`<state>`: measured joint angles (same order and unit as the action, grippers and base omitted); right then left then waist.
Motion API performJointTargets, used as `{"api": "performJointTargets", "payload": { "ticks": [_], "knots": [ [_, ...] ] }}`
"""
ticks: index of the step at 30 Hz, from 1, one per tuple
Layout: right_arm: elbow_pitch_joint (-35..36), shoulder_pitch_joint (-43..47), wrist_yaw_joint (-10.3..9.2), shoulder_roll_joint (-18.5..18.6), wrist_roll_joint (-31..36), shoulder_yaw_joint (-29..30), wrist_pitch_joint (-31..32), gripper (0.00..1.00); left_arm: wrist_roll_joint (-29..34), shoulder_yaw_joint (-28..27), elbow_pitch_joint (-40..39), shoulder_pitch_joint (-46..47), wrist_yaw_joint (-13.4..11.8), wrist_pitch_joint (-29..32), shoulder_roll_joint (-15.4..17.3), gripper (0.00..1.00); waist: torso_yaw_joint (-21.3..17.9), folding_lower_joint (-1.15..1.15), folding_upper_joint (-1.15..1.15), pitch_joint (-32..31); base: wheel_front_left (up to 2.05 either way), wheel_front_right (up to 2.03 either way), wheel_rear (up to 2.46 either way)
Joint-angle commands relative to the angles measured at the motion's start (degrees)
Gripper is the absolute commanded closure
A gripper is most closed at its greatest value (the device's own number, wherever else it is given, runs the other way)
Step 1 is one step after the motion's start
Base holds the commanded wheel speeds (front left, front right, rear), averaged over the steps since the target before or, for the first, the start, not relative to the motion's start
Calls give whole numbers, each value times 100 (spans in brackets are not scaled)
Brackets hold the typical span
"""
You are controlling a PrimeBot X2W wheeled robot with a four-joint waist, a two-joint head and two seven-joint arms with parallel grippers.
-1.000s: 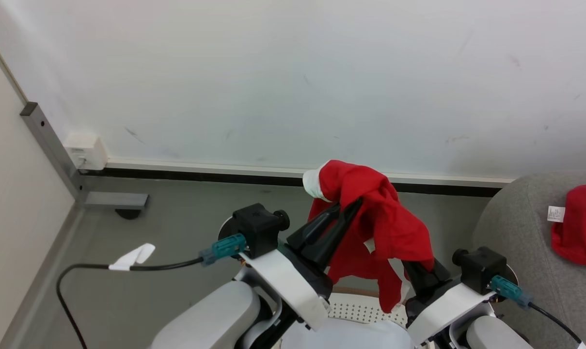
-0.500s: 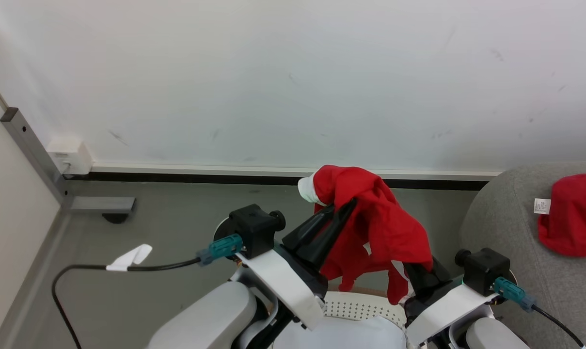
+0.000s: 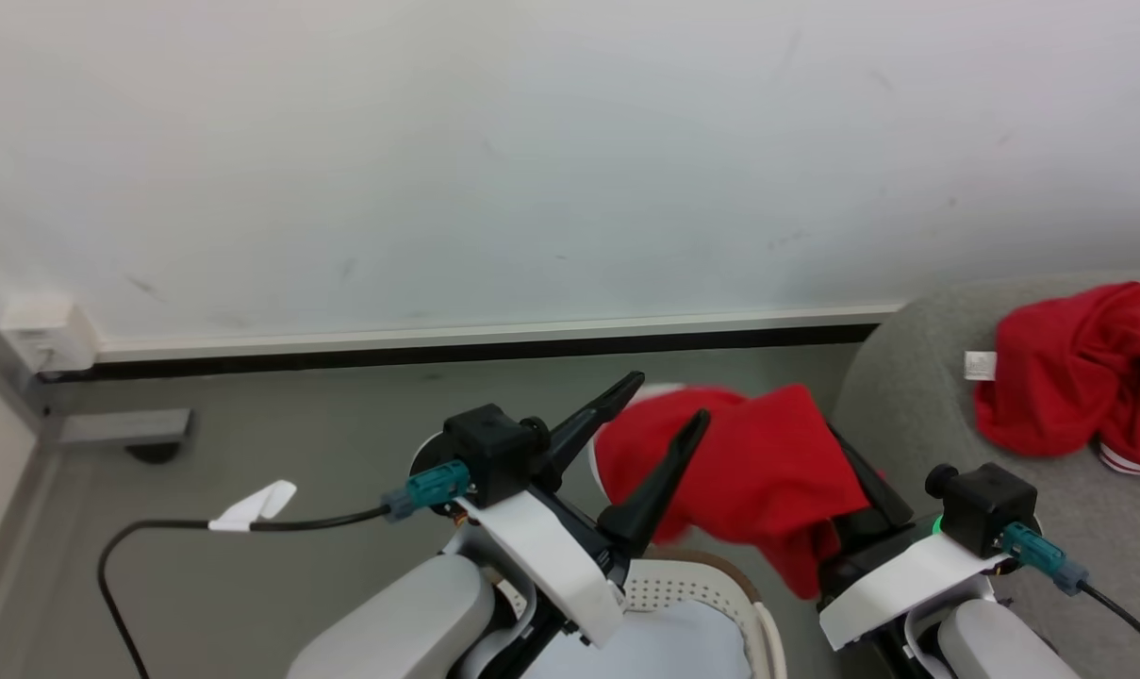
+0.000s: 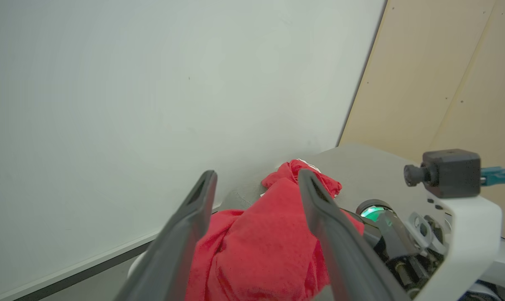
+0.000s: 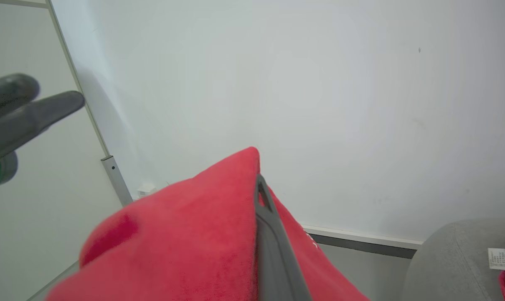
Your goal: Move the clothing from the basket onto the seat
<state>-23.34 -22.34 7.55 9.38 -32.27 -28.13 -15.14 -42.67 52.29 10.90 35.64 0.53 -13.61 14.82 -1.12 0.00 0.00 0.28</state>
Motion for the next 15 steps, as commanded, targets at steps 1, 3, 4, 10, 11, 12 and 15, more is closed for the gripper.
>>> {"api": "performJointTargets", "payload": {
  "ticks": [1,3,4,10,11,12,15],
  "knots": [
    [38,-66,-13,70,40,41,3,100,34,11,24,-71,1,9,25,0,-214,0,0,40,0,0,0],
    [94,-120,-13,84,70,114,1,100,63,28,29,-99,-6,-2,51,0,-411,0,0,70,0,0,0],
    [130,-134,-13,92,94,182,2,100,80,40,30,-107,2,-10,61,0,-507,0,0,89,0,0,0],
    [349,-179,-13,113,204,599,2,100,150,73,65,-219,-20,-63,135,0,-1144,0,0,244,0,0,0],
    [384,-166,-13,127,225,664,2,100,152,64,77,-233,-25,-65,129,0,-1240,0,0,271,0,0,0],
    [413,-151,-13,145,244,749,2,100,172,64,84,-239,-21,-78,125,0,-1332,0,0,290,0,0,0],
    [507,-84,-13,193,303,953,2,100,261,37,76,-248,27,-111,109,0,-1614,0,0,338,0,0,0]
  ]
}}
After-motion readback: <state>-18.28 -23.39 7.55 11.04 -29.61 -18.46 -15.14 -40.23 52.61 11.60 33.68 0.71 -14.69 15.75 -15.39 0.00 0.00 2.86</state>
